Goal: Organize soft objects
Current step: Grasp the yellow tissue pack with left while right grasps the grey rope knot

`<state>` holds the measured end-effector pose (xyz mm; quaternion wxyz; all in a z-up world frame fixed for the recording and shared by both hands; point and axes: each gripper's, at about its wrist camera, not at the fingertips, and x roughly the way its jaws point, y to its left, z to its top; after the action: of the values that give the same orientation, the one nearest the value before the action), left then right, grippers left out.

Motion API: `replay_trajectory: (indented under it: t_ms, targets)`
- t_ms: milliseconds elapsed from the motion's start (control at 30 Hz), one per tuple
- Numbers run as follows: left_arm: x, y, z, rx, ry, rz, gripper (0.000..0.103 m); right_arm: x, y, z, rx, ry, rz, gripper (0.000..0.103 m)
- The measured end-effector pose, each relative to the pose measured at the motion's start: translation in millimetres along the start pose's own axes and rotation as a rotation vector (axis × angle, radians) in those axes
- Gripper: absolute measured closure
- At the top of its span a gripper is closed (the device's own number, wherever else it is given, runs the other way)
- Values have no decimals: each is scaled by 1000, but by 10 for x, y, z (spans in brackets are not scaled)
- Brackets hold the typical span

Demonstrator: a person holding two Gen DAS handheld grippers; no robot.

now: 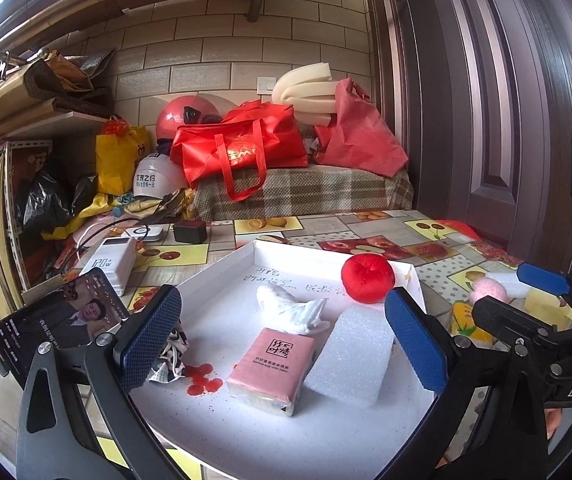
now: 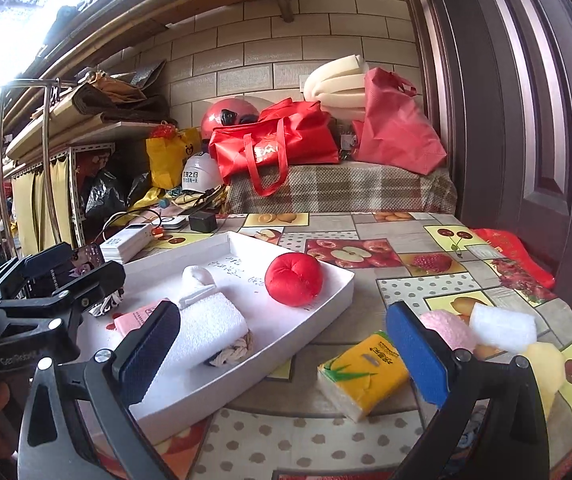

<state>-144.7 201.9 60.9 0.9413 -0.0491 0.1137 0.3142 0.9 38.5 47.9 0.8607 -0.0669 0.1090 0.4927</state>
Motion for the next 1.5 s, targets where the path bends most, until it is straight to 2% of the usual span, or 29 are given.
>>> replay_trajectory:
  t_ms: [133, 267, 367, 467, 600, 700, 767, 867, 933, 1000, 1033, 1100, 1267, 1333, 1367, 1433, 1500]
  targets:
    - [-57, -125, -8, 18, 4, -38, 0, -269, -165, -47, 12, -26, -6, 0]
    - [-97, -273, -17, 57, 9, -80, 0, -480, -600, -79, 133, -48, -32, 0]
    - [-113, -334, -24, 60, 18, -147, 0, -631, -952, -110, 191, -69, -141, 0]
    - [-122, -423, -28, 77, 33, -192, 0, -711, -1253, -144, 191, -30, -236, 0]
    - [-82, -674, -50, 123, 100, -277, 0, -724, -1570, -213, 222, 85, -215, 0]
    - [-9, -955, -75, 169, 159, -339, 0, -612, -1656, -279, 256, 190, -123, 0]
    - [72, -1162, -91, 205, 194, -351, 0, -522, -1540, -293, 206, 241, -59, 1]
    - [245, -1440, -113, 271, 254, -303, 0, -418, -1207, -293, 40, 284, -6, 7]
    - [328, -1520, -110, 280, 270, -289, 0, -294, -1031, -319, -57, 331, 10, 16]
    - [398, -1531, -99, 276, 277, -270, 2, -128, -950, -364, -104, 400, 51, 38]
    - [439, -1525, -96, 268, 288, -265, 2, -45, -944, -389, -113, 436, 73, 42]
    - [506, -1505, -96, 250, 308, -266, 2, 89, -952, -428, -119, 492, 98, 42]
    - [685, -1630, -94, 274, 344, -263, 2, 228, -1093, -467, -131, 540, 39, 43]
    - [787, -1734, -107, 304, 369, -262, 2, 191, -1181, -454, -98, 527, 45, 66]
    - [837, -1780, -119, 318, 382, -264, 2, 160, -1204, -458, -99, 522, 38, 81]
    - [945, -1862, -134, 342, 409, -258, 2, 68, -1255, -453, -65, 506, 46, 88]
    - [1046, -1925, -163, 365, 445, -251, 12, -42, -1292, -453, -27, 484, 63, 91]
